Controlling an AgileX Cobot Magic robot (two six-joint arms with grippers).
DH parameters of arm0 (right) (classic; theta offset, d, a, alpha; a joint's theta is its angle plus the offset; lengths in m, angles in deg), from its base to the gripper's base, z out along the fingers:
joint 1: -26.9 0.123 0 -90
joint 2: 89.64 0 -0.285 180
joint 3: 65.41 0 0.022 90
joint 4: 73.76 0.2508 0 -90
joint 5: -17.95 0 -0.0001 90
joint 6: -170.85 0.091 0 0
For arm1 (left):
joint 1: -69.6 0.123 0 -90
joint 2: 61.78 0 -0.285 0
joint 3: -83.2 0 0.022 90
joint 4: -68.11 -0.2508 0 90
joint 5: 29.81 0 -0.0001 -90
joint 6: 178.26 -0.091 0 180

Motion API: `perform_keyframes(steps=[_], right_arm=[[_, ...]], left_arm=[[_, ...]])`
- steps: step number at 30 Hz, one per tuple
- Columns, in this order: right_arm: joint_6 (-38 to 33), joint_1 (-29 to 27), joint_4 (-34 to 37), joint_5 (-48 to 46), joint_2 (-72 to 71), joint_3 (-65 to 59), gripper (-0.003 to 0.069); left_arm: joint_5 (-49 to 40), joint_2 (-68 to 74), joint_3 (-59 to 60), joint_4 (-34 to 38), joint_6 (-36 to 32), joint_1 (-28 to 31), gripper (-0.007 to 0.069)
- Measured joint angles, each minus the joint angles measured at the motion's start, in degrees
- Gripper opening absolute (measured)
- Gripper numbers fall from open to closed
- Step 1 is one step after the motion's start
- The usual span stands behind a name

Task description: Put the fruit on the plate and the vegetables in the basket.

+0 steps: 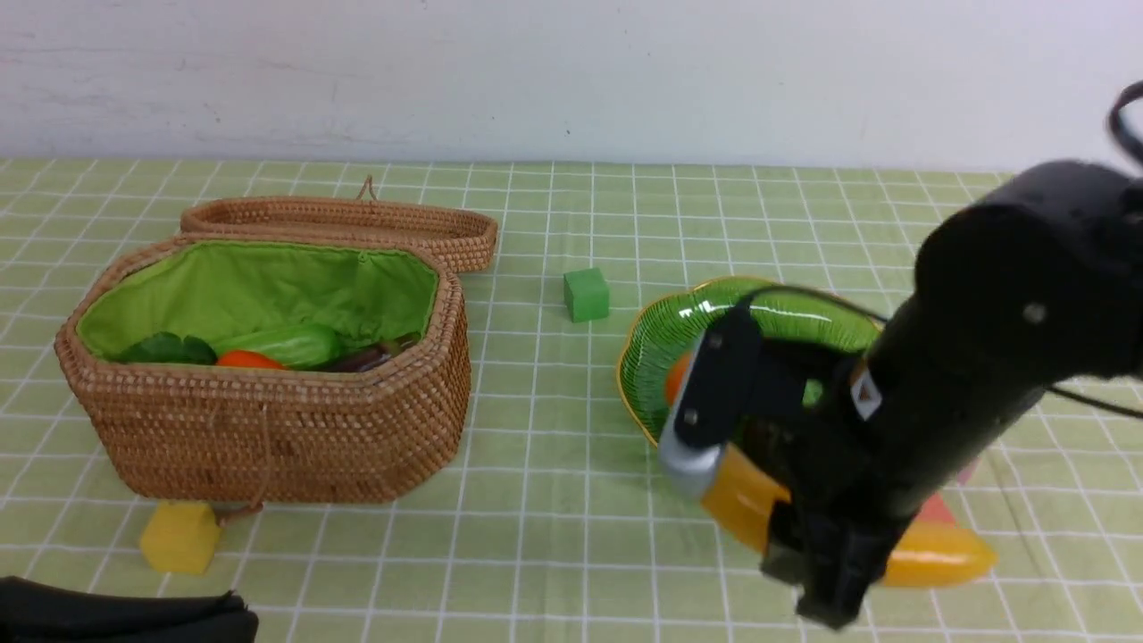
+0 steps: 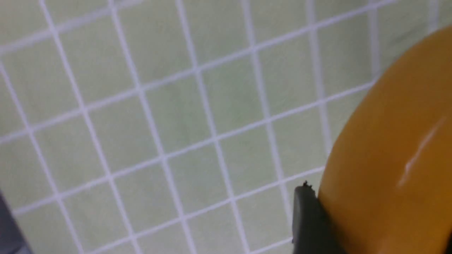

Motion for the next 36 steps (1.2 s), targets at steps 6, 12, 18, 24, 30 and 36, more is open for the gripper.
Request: perform_keyframes(steps=[6, 12, 18, 24, 30, 36], right_arm=[[15.6, -9.9, -4.9, 19.4, 3.9, 4.9, 0.0322], [27.0, -19.0, -6.0, 32.5, 15.3, 8.7, 0.0322], [27.8, -19.4, -5.8, 32.7, 19.5, 9.8, 0.0375], [27.8, -19.4, -6.3, 30.7, 19.2, 9.9, 0.0652], [27.8, -19.2, -5.5, 20.3, 11.1, 9.9, 0.0628], [30.0, -19.2, -2.2, 1.8, -3.7, 9.4, 0.0382]], left_arm=[[0.7, 0.0, 0.0, 0.0, -1.2, 0.0, -0.0009], [0.7, 0.0, 0.0, 0.0, -1.3, 0.0, -0.0009], [0.7, 0.0, 0.0, 0.0, -1.3, 0.0, -0.0008], [0.7, 0.0, 0.0, 0.0, -1.3, 0.0, -0.0008], [1.3, 0.0, 0.0, 0.0, -1.4, 0.0, -0.0008], [3.9, -0.2, 0.0, -0.1, -1.4, 0.0, -0.0013]])
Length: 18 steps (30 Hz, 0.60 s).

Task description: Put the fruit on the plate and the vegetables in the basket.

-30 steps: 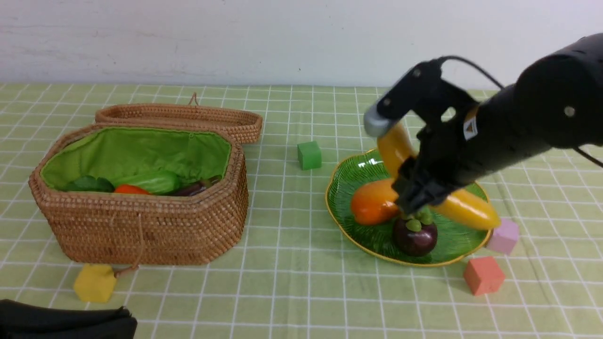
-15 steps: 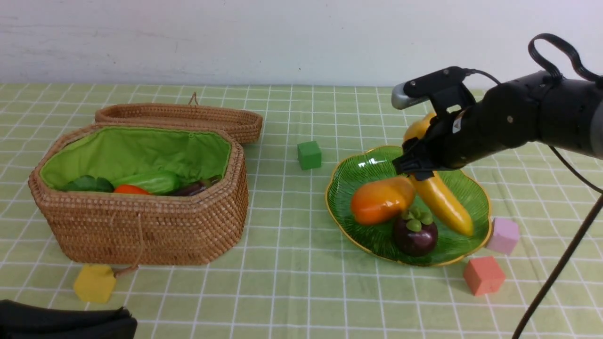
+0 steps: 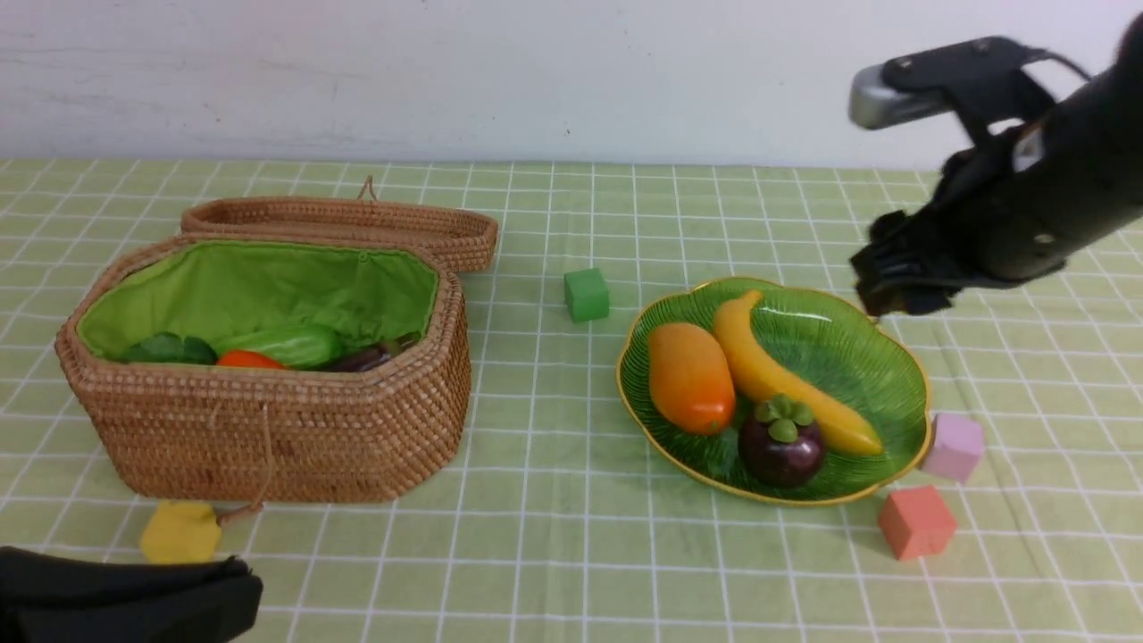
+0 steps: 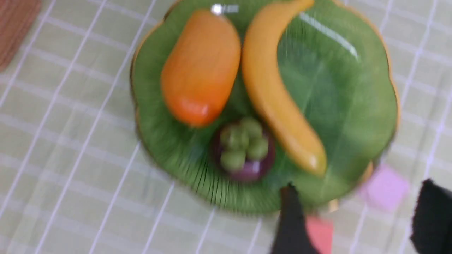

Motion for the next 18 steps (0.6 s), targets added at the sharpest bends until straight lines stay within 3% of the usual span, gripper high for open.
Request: perform_keyframes(steps=[2, 3, 6, 8, 18], right_arm=[[0.4, 0.0, 1.4, -5.4, -5.4, -2.2, 0.0273], [0.4, 0.0, 1.8, -5.9, -6.6, -2.5, 0.0260], [0.6, 0.0, 5.2, -10.7, -17.6, -9.4, 0.0062], [0.6, 0.0, 7.3, -11.5, -25.2, -14.2, -0.0004], [3.6, 0.0, 10.4, -10.7, -57.1, -32.3, -0.0004]], left_arm=[[0.6, -1.1, 0.2, -0.1, 0.3, 0.0, -0.0013], [0.6, -1.2, 0.2, -0.1, 0.3, 0.0, -0.0013], [1.7, -6.9, 3.0, -0.1, 2.2, 0.0, -0.0013], [2.4, -11.5, 6.0, -0.1, 3.6, 0.0, -0.0013], [13.2, -24.1, 18.8, -1.4, 8.5, 0.0, -0.0013]])
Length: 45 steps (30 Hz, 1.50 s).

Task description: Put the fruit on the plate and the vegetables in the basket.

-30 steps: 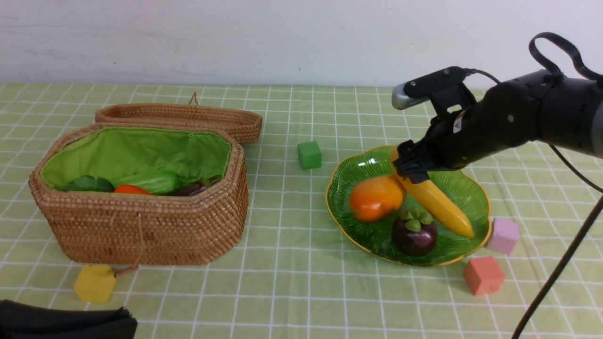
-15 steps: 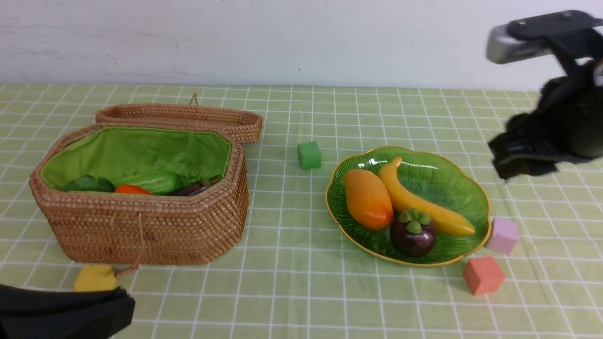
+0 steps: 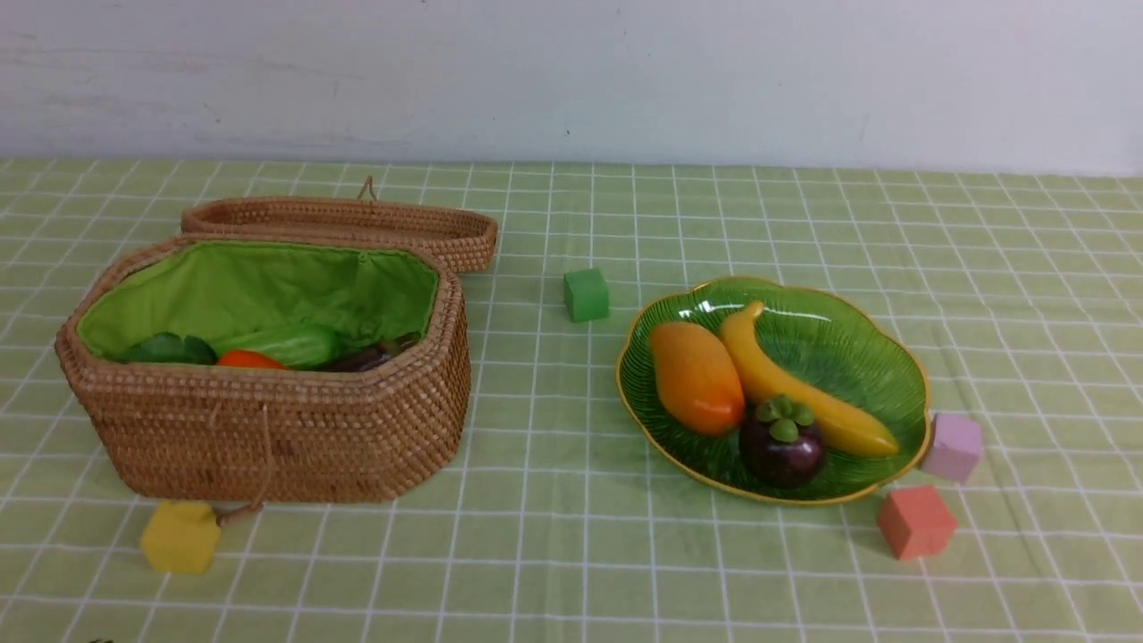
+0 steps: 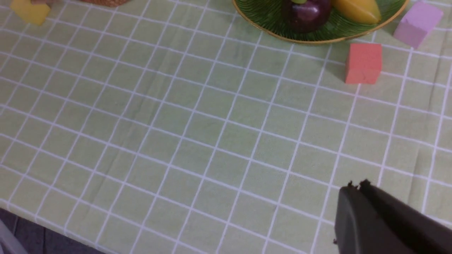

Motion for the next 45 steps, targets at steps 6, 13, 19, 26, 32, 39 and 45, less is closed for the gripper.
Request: perform_keyframes(steps=[6, 13, 19, 26, 32, 39, 45], right_arm=[[0.3, 0.0, 0.0, 5.6, -5.7, -5.2, 0.0001], [0.3, 0.0, 0.0, 6.0, -5.9, -6.0, 0.0008], [0.3, 0.0, 0.0, 6.0, -5.9, -6.1, 0.0018], [-2.7, -6.0, -3.3, 19.1, -9.7, -11.5, 0.0010], [-8.0, -10.7, -3.0, 39.3, -16.6, -30.1, -0.0010], [-6.3, -11.0, -3.2, 44.2, -25.9, -47.2, -0.0010], [-5.8, -11.4, -2.7, 43.9, -26.0, -47.2, -0.0010]], left_arm=[[0.8, 0.0, 3.0, -0.9, 0.1, 0.0, -0.0013], [0.2, 0.0, 5.0, -0.9, 0.1, 0.0, -0.0013], [-1.7, 0.0, 5.8, -0.9, 0.1, 0.0, -0.0013], [-2.3, 0.0, 5.9, -1.1, 0.1, 0.0, -0.0013], [-2.4, 0.0, 5.9, -1.1, 0.1, 0.0, -0.0013], [-2.6, -0.1, 6.0, -1.1, 0.2, 0.0, -0.0012], [-2.6, -0.2, 6.1, -1.1, 0.3, 0.0, -0.0011]])
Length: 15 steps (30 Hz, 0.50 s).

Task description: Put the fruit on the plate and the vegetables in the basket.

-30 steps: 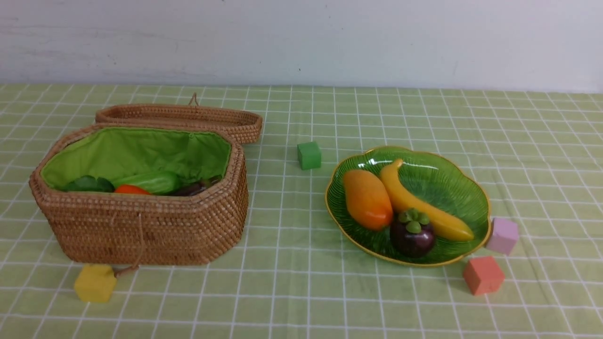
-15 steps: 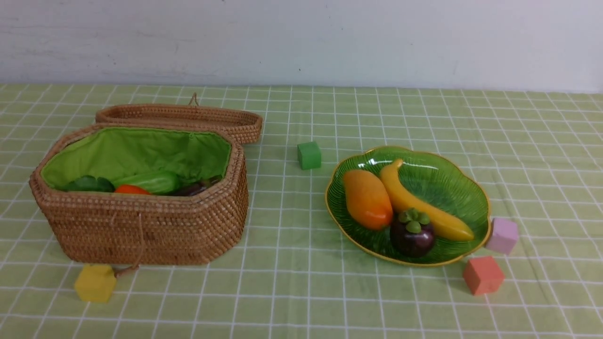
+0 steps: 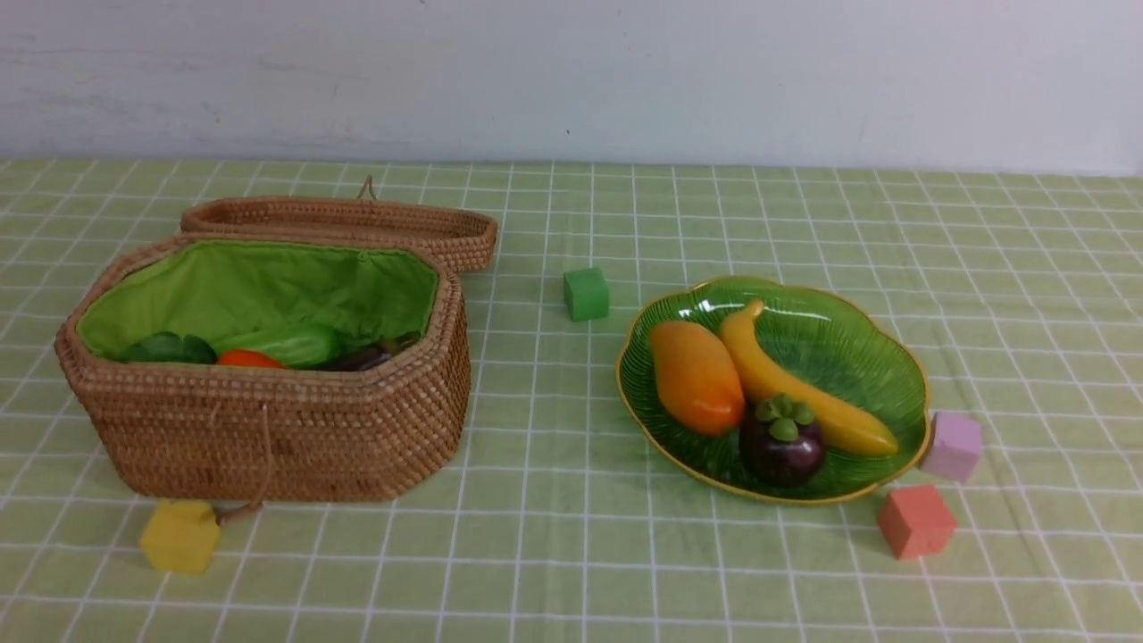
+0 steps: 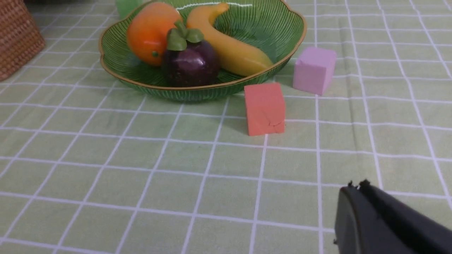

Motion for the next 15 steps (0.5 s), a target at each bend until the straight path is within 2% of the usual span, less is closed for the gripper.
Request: perform_keyframes(steps=[15], right_arm=[[0.2, 0.0, 0.1, -0.1, 0.0, 0.0, -0.0006]], left_arm=[[0.0, 0.0, 0.1, 0.0, 0.0, 0.0, -0.0005]])
